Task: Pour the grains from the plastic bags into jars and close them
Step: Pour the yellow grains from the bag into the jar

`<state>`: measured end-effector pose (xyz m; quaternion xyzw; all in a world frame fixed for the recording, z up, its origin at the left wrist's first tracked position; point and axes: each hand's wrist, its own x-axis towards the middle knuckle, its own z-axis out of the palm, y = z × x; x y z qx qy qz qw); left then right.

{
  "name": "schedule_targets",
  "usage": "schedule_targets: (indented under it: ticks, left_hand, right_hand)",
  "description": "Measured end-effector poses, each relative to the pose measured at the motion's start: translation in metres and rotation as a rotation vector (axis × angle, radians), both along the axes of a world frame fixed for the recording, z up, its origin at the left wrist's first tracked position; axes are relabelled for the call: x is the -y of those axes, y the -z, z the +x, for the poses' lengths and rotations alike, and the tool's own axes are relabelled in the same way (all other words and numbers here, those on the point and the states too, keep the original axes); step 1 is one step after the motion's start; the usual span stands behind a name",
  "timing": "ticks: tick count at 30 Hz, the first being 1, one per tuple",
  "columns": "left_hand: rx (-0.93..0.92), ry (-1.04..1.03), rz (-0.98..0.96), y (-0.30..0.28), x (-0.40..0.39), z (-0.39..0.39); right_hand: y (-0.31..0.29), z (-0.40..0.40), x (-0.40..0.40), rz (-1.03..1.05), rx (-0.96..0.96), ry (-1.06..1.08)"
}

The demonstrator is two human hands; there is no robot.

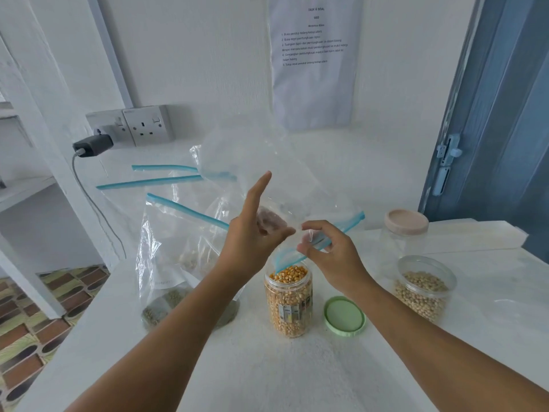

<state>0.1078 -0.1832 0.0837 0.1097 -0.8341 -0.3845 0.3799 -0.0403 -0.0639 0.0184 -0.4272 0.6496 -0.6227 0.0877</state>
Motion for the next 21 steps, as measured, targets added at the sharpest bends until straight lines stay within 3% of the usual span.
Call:
schedule_targets:
  ticks: [5, 14, 18, 21]
  left_hand:
    - [0.168, 0.06, -0.001, 0.009, 0.012, 0.009]
    - [0.101, -0.008, -0.029, 0.011, 0.017, 0.01]
    - [0.045, 0.088, 0.184, 0.005, 0.01, 0.018]
    - [-0.076, 0.048, 0.41, -0.003, 0.014, 0.02]
  right_hand:
    - [0.001, -0.004, 0.0, -0.044, -0.005, 0.057]
    - [0.001, 0.0, -0.001, 0.05, 0.006, -0.081]
    - [0.001, -0.002, -0.008, 0.068, -0.026, -0.076]
    - [-0.003, -0.004, -0.012, 0.083, -0.073, -0.079]
